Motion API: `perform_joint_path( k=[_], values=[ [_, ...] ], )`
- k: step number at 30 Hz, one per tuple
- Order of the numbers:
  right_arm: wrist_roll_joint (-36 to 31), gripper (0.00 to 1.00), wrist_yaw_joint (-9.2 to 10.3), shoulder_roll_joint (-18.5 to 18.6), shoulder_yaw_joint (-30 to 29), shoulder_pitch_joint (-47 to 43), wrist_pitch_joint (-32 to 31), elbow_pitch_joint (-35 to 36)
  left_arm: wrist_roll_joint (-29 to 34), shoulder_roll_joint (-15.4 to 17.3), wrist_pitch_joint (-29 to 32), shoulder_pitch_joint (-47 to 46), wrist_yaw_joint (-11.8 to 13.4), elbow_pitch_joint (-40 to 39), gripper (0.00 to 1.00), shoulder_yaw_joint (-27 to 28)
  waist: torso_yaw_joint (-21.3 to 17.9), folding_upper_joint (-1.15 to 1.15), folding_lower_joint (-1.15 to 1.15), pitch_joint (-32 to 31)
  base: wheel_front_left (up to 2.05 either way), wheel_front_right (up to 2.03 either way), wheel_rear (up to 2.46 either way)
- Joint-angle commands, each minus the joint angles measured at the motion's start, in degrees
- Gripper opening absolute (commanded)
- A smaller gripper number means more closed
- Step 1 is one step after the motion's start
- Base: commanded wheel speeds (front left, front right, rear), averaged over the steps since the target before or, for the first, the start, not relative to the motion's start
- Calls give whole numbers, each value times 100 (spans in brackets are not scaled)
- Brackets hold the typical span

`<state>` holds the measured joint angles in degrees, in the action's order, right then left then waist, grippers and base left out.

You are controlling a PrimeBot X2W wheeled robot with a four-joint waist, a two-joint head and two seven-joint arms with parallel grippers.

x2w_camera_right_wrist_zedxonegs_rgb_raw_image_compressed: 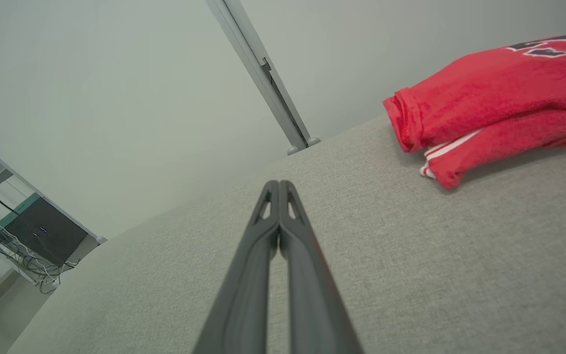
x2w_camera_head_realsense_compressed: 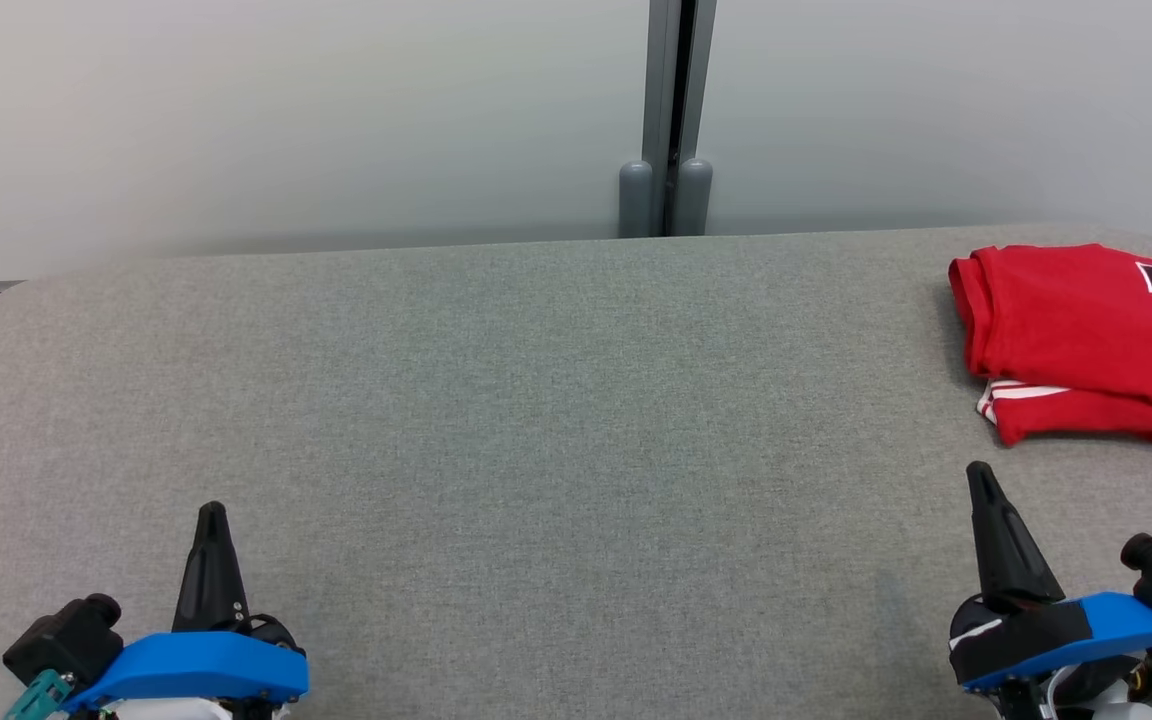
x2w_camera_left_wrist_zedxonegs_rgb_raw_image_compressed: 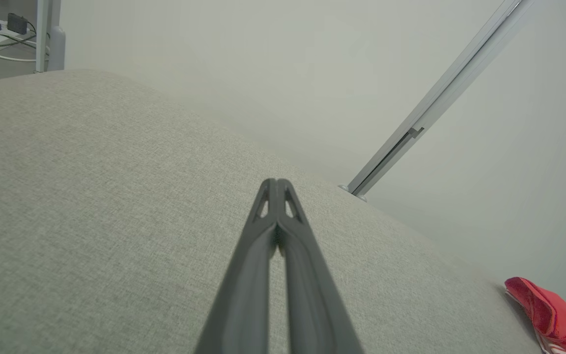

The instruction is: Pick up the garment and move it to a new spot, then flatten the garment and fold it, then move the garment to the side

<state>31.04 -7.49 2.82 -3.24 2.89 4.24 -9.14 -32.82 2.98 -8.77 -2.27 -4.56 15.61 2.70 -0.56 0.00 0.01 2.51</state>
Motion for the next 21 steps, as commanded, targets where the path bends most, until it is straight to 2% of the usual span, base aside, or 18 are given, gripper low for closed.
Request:
perform_joint_path(
  k=[1, 21],
  values=[
    [271, 0, 0, 11, -32, 119, -42, 46, -254, 11, 58, -162, -20, -103, 0, 27, 1, 0, 0, -4, 0, 0, 0],
    [1840, 0, 0, 11, -115, 198, -322, -94, -1783, 6, 454, -244, -99, -126, 0, 129, 11, 0, 0, -47, 0, 0, 0]
  ],
)
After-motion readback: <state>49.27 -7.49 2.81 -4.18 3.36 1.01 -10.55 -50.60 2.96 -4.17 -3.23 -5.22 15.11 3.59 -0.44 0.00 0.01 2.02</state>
